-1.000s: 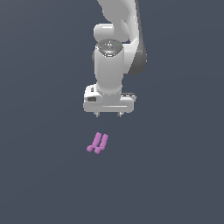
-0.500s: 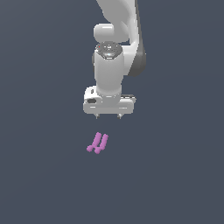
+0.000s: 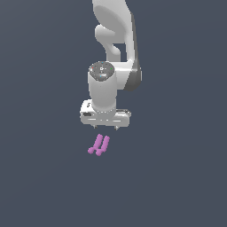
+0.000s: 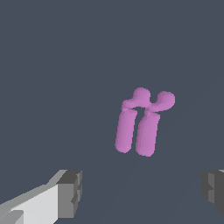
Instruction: Pick up the object and move it to a goal position.
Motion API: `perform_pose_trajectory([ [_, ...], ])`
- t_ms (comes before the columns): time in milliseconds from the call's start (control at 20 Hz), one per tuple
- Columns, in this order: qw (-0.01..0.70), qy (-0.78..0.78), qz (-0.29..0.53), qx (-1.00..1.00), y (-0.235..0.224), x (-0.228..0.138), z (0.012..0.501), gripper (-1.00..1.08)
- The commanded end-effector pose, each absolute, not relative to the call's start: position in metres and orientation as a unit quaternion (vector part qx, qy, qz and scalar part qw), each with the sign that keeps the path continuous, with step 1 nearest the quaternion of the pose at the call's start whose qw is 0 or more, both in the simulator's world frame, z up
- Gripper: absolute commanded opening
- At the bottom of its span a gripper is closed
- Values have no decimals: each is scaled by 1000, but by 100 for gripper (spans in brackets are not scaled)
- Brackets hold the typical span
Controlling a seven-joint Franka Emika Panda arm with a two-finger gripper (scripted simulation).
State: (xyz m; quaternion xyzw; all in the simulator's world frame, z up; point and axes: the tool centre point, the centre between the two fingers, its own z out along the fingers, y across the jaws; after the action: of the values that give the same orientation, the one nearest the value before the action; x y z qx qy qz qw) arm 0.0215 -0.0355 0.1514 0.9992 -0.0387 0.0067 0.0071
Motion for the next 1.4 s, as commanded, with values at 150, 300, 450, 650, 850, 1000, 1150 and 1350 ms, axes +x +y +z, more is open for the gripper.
perform_pose_trajectory([
  [150, 3, -75, 3, 997, -54, 36, 112, 100],
  [300, 1, -91, 2, 996, -63, 41, 94, 100],
  [450, 1, -102, 1, 995, -70, 45, 80, 100],
  [650, 0, -112, 0, 994, -75, 48, 69, 100],
  [850, 0, -116, 0, 993, -77, 48, 65, 100],
  [1000, 0, -115, -1, 993, -77, 48, 64, 100],
  [1150, 0, -115, -1, 993, -76, 47, 56, 100],
  [1350, 0, -115, 0, 993, -77, 47, 37, 100],
])
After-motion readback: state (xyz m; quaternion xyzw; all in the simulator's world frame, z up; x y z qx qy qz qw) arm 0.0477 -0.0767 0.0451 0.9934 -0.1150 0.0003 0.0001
